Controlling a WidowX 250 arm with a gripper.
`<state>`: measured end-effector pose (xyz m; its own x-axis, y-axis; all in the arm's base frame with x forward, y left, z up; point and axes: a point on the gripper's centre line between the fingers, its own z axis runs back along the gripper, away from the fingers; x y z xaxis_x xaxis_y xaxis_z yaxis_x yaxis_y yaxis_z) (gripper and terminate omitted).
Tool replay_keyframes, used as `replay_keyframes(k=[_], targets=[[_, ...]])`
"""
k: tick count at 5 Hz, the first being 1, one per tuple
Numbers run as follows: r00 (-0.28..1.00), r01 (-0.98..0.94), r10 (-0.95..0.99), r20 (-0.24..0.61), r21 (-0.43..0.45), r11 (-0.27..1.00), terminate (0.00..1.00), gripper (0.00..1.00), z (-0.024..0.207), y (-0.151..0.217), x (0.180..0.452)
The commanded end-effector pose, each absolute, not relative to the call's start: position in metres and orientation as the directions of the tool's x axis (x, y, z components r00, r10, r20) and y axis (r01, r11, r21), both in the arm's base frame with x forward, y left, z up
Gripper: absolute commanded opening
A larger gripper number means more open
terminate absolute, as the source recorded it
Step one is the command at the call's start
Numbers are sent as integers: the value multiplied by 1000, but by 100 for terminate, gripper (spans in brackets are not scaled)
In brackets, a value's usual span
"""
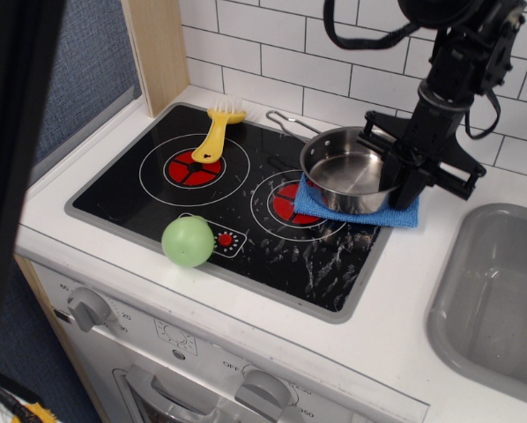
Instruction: Move the pot to the towel
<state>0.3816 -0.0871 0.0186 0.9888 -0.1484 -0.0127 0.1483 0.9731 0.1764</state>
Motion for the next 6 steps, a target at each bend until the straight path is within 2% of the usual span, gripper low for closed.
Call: replay_keyframes(k=[1,2,3,4,5,6], targets=[[984,160,-169,61,132,978,0,100,52,-95,375],[978,157,-167,125,85,984,0,100,79,-90,367],[973,151,-157,167,45,987,0,100,95,-79,355],[970,153,-158,186,37,987,0,100,100,-69,347],[961,212,-227,159,105,971,0,100,92,-61,343],[961,212,-227,159,105,971,0,100,92,-61,343]])
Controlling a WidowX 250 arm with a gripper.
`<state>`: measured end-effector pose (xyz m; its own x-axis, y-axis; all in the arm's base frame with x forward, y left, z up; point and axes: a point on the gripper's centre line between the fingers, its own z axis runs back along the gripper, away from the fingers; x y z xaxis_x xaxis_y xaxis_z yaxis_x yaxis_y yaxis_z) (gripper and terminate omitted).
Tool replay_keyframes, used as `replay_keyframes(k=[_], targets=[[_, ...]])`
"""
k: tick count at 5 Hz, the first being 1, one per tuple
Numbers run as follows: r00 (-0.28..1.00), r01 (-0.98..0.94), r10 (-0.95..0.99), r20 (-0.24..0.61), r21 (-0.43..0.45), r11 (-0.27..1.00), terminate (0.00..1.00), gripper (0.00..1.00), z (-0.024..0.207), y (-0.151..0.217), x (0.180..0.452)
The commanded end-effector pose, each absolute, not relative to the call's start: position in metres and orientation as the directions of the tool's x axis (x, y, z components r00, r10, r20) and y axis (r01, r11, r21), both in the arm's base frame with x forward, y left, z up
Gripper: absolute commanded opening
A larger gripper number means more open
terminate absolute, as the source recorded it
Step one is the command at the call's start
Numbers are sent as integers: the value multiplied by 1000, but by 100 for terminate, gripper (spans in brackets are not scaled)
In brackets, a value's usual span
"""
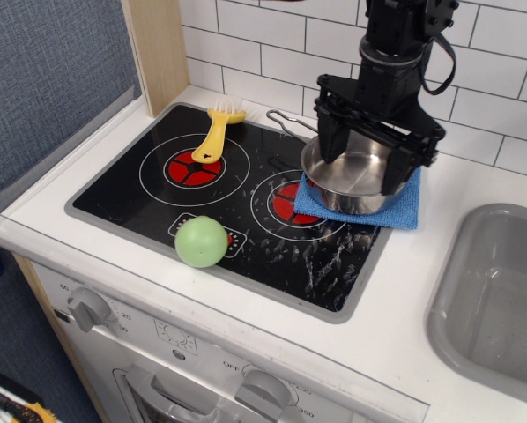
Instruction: Move the pot to the towel
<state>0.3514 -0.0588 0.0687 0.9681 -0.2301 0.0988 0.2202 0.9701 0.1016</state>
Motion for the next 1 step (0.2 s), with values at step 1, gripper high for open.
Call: replay_keyframes(k=[1], targets=[[961,212,-227,159,105,971,100,100,92,-61,343]])
